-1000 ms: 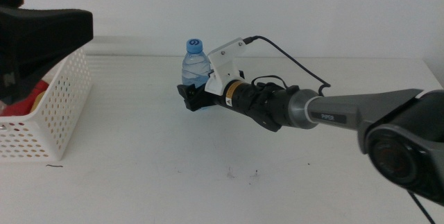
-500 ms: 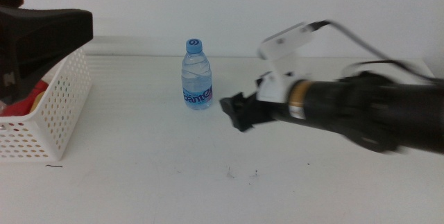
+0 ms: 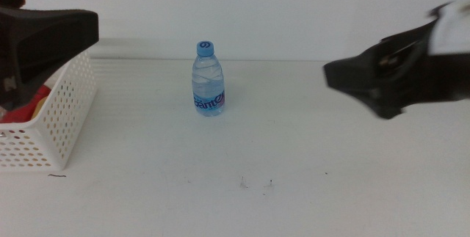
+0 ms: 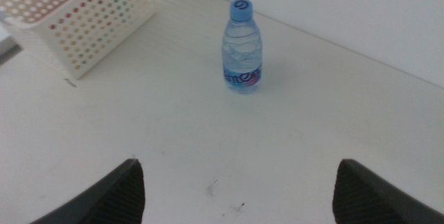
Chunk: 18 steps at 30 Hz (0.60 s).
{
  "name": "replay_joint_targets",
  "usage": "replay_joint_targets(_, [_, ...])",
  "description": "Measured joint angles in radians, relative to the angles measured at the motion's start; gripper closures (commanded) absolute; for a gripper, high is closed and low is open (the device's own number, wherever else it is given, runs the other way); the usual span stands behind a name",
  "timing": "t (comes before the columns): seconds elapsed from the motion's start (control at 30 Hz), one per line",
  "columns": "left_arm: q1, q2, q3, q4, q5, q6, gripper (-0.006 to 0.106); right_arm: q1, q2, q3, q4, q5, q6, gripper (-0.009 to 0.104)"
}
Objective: Use arms to grab the bottles and put them into the dustbin to the left of the table.
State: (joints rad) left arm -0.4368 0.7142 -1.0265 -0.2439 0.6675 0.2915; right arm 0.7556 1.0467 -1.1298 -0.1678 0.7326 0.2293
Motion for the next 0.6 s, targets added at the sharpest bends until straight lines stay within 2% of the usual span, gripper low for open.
replay_joint_targets(0.07, [0.0,0.0,0.0,0.0,0.0,0.0,0.007,0.0,-0.013,-0.048,0.025,0.064,-0.021,0.003])
replay_joint_targets(0.17, [0.0,0.0,0.0,0.0,0.0,0.0,0.007,0.0,-0.02,-0.103,0.027,0.123,-0.032,0.003])
replay_joint_targets(0.33, [0.0,0.0,0.0,0.0,0.0,0.0,0.007,0.0,-0.022,-0.128,-0.007,0.143,-0.032,0.003])
replay_joint_targets(0.6, [0.0,0.0,0.0,0.0,0.0,0.0,0.007,0.0,-0.025,-0.181,-0.02,0.139,-0.032,0.003])
